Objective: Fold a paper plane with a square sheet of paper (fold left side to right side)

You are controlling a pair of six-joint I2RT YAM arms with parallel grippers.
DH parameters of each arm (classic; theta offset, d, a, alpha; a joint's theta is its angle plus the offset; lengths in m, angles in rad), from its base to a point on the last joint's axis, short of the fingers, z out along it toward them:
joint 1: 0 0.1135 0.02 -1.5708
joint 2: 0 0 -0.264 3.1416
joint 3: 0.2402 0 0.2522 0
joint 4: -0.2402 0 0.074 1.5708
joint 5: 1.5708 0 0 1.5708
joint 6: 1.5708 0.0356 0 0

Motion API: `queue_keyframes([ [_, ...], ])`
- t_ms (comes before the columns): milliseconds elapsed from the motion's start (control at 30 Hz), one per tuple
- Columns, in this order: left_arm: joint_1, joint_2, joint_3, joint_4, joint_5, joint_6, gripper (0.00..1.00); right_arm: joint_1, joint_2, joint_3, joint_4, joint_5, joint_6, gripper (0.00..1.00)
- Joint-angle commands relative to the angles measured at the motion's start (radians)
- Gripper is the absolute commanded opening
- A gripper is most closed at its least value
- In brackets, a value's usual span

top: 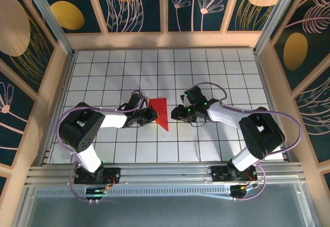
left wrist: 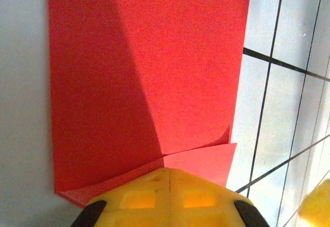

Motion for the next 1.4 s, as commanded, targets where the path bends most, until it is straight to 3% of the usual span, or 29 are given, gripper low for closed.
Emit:
queue_keyframes([
  [0,0.009,-0.061,0.036,-0.019,0.013,-0.064,0.11,-0.023,-0.004,-0.017,0.105,0.008,-0.072,0.44],
  [200,0.080,-0.170,0.033,-0.065,-0.014,-0.066,0.24,-0.010,0.093,0.044,0.109,-0.010,-0.189,0.48],
  [367,0.150,-0.248,-0.003,-0.132,-0.050,-0.034,0.32,0.000,0.142,0.062,0.183,-0.052,-0.196,0.48],
  [667,0.173,-0.252,-0.077,-0.081,-0.024,-0.073,0.45,0.033,0.227,0.106,0.242,-0.104,-0.189,0.48],
  [767,0.177,-0.238,-0.092,-0.041,-0.004,-0.094,0.47,0.036,0.243,0.114,0.249,-0.112,-0.182,0.43],
  [833,0.181,-0.226,-0.093,-0.022,0.009,-0.102,0.49,0.036,0.243,0.118,0.247,-0.120,-0.184,0.33],
  [967,0.187,-0.188,-0.086,0.014,0.045,-0.114,0.50,0.035,0.212,0.117,0.214,-0.092,-0.196,0.01],
  [1367,0.188,-0.022,0.016,0.083,0.163,-0.083,0.50,0.013,0.094,0.048,0.212,-0.057,-0.187,0.00],
])
